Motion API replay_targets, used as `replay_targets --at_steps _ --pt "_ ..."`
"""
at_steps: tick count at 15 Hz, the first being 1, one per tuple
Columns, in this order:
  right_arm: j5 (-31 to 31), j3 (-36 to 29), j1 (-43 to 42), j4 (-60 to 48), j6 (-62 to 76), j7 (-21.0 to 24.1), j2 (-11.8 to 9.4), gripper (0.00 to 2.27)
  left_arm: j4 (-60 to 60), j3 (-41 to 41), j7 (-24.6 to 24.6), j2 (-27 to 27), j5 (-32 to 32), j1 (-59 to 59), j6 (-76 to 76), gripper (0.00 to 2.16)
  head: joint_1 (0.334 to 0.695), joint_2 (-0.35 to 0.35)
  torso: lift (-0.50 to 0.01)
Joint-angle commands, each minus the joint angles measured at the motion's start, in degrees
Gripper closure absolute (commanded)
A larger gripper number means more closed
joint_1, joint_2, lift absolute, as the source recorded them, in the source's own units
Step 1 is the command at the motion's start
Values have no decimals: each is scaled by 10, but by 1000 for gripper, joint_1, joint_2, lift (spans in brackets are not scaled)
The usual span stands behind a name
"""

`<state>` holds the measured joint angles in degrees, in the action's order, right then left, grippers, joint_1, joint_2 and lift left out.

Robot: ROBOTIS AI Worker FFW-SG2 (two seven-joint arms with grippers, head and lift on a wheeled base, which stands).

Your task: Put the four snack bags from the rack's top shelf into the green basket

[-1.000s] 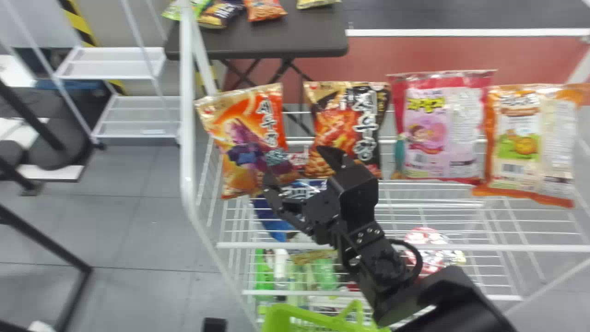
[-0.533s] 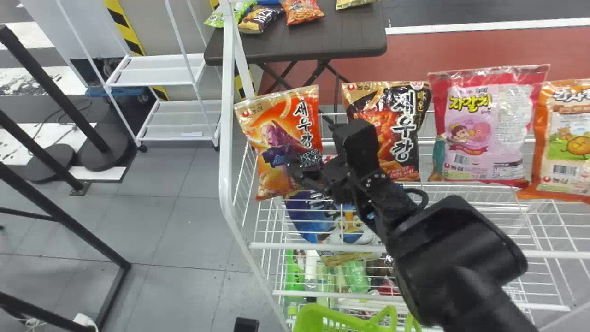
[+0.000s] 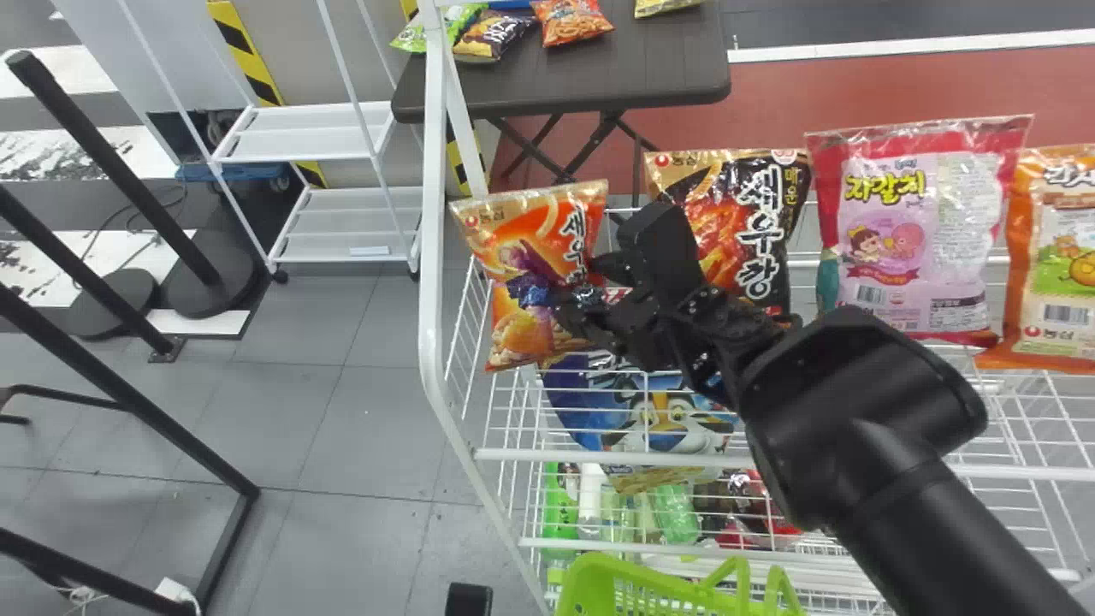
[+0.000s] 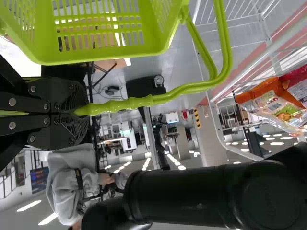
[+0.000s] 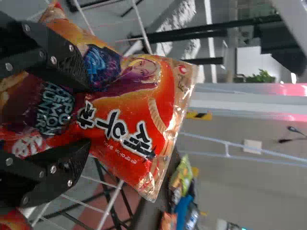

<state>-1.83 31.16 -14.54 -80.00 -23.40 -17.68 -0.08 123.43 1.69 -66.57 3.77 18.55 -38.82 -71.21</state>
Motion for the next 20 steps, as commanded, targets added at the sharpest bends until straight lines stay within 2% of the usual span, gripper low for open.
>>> replay_targets --at_steps 1,7,9,11,12,13,14,15,18,19,20 --pt "-13 -1 31 -47 -13 -7 1 2047 0 1 -1 1 2 0 1 2145 695 190 0" --pt "-52 -2 160 -270 -68 2 1 2078 10 -6 13 -4 -4 -1 1 2145 695 234 0" --pt "-41 -19 199 -347 -93 8 1 2078 15 -4 21 -6 -4 -1 1 2145 695 237 0" --pt "-38 -48 242 -432 -145 17 -41 2074 26 -4 28 -10 -4 -5 2 2145 695 224 0" --pt "-38 -67 269 -474 -159 19 -67 2074 29 -4 31 -12 -4 -6 4 2145 695 201 0" --pt "-39 -92 300 -513 -182 19 -84 2074 30 -4 34 -14 -4 -6 4 2145 695 165 0" --pt "-43 -114 332 -551 -184 18 -94 2074 30 -4 35 -16 -3 -6 6 2145 695 85 0" --pt "-45 -145 378 -591 -177 15 -107 2074 30 -3 38 -18 -2 -7 11 2145 695 46 0" --pt "-26 -240 501 -687 -177 -2 -122 2074 30 4 50 -22 -2 -6 25 2145 695 -97 0" --pt "-25 -272 544 -715 -179 -14 -122 2074 32 8 53 -24 -1 -6 36 2145 695 -186 0" --pt "-25 -297 581 -733 -182 -24 -122 2074 35 9 56 -25 -1 -6 39 2145 695 -218 0"
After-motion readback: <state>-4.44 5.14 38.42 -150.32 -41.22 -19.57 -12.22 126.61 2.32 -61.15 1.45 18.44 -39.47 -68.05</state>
